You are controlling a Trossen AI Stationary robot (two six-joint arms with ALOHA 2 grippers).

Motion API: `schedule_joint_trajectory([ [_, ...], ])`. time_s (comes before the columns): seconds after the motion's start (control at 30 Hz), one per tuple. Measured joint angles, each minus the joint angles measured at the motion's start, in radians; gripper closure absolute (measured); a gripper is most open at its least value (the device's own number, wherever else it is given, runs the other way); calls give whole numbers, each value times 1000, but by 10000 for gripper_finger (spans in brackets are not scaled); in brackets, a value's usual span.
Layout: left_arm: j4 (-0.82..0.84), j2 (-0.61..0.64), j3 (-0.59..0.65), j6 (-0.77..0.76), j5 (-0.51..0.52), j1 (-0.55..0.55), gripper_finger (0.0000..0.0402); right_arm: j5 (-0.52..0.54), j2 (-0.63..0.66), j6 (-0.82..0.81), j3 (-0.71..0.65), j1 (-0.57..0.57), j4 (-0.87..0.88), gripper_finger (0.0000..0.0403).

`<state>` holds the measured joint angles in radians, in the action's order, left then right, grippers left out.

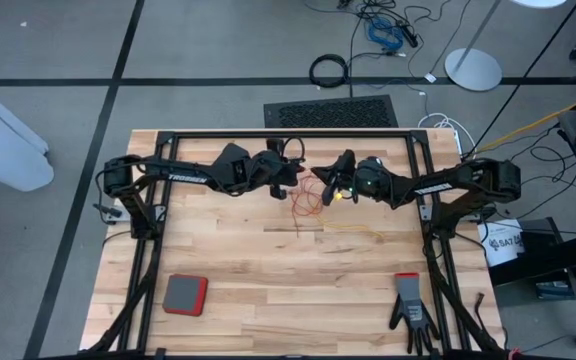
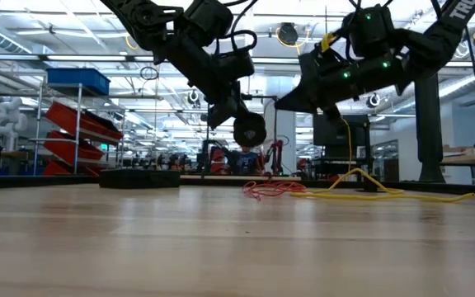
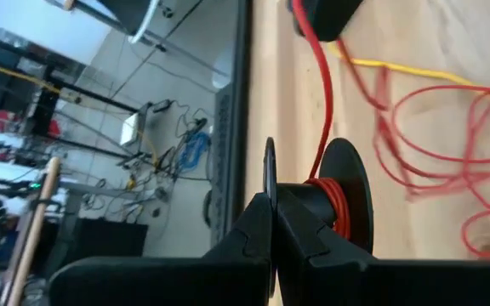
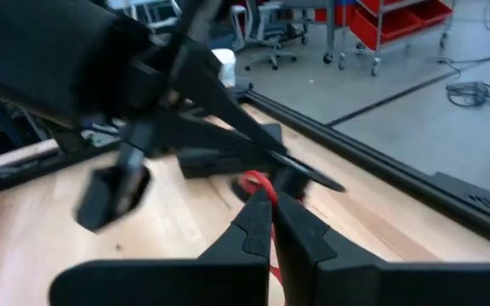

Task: Coil cords
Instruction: Coil the red wire on the spool

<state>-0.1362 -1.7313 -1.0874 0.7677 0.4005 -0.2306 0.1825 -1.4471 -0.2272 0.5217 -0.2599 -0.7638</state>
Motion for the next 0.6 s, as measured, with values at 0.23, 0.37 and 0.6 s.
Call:
schedule_joint_trajectory([
  [0.23, -133, 0, 0, -1, 150, 0, 401, 7, 0, 10, 117, 55, 96, 403],
  [0.37, -233, 0, 0, -19, 182, 0, 401, 80, 0, 28, 152, 87, 121, 403],
  [0.6, -386, 0, 0, -93, 186, 1, 401, 159, -41, 54, 156, 125, 46, 403],
])
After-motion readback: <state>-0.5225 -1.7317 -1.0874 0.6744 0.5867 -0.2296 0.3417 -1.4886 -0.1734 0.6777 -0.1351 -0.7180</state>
